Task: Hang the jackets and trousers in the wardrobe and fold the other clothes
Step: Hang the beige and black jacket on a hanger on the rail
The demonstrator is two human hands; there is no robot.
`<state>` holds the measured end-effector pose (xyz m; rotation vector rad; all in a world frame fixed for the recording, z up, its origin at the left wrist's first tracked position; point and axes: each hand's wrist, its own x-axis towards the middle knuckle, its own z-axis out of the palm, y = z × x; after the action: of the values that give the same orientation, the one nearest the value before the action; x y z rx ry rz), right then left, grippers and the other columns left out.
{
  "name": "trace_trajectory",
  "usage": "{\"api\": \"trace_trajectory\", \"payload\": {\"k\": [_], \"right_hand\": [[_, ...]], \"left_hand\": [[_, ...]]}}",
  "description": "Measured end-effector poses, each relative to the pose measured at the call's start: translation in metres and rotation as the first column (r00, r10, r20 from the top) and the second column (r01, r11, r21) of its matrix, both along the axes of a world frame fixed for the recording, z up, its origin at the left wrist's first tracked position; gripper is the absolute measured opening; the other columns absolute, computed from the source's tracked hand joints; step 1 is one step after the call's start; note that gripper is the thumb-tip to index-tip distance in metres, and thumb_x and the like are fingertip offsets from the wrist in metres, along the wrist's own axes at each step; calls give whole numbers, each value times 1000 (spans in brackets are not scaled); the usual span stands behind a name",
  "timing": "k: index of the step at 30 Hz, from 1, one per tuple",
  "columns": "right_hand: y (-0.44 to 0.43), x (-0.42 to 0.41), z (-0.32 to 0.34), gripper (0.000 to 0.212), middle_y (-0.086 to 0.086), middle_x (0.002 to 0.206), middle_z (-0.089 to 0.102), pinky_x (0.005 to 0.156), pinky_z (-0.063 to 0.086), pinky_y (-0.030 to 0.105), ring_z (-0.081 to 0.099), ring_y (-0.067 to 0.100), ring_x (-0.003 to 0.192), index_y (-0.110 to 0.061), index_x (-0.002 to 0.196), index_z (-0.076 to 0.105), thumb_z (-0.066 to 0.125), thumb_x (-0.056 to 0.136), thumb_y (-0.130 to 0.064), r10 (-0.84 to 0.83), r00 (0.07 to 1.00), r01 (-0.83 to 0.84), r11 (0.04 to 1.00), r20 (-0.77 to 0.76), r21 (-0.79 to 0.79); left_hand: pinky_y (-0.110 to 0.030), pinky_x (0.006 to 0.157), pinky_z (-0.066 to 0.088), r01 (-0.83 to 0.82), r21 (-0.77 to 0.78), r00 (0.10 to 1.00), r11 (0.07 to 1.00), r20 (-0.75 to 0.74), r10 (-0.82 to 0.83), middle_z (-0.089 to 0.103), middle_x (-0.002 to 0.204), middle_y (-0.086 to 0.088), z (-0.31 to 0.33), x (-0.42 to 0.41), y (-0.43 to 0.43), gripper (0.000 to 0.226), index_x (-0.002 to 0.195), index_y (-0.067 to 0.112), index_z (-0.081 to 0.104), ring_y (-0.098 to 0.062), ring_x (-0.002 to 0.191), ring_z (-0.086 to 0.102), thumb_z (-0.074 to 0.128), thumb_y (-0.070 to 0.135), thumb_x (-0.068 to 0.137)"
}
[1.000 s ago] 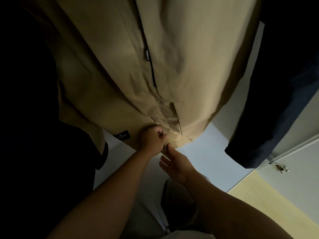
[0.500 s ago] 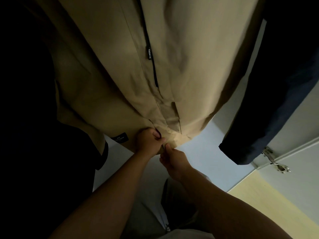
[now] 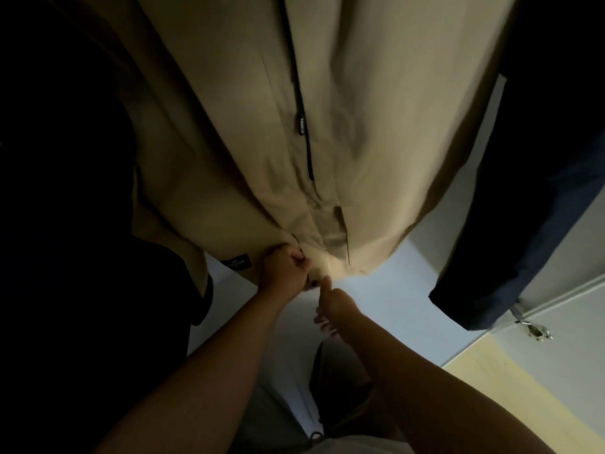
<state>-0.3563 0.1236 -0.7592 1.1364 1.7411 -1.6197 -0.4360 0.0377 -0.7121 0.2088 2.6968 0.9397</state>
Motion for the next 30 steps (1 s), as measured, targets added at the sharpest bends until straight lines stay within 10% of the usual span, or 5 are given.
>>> {"api": "trace_trajectory", "payload": {"k": [5,10,21,26,30], "right_hand": [[2,0,50,64,21,110,70,92,55,46,67,39,104,0,116,64,23,107,-49,148,944,-45,943,-294,331],[5,-14,150,43,19,96,70,77,48,41,64,37,92,-3,96,65,35,108,-32,64,669,386,821,-740,420],[17,23,334,19,-5,92,67,72,42,28,61,12,82,-29,97,56,42,106,-40,141,231,598,760,-963,254],[40,40,410,12,-4,96,62,74,48,31,59,11,85,-27,99,51,49,102,-39,266,121,726,633,-956,268],[54,53,453,21,8,121,53,94,43,43,51,28,110,-20,114,56,58,96,-30,353,142,885,373,-925,279]], "left_hand": [[-30,72,49,15,115,994,993,-105,-3,74,91,-8,48,-11,-5,17,87,9,71,-24,87,69,69,25,92],[-30,60,46,41,175,956,984,-293,12,67,70,1,119,-18,-5,16,73,16,64,-24,78,68,68,18,89],[-25,58,55,186,501,835,845,-533,132,72,83,4,311,30,-13,12,96,19,64,-10,65,71,71,28,92],[-16,44,48,249,614,769,749,-595,232,70,88,-1,386,44,-19,21,95,24,55,-7,58,70,64,42,96],[-33,72,58,207,640,581,740,-689,434,59,108,1,422,56,-20,39,107,21,45,-16,84,65,74,40,88]]}}
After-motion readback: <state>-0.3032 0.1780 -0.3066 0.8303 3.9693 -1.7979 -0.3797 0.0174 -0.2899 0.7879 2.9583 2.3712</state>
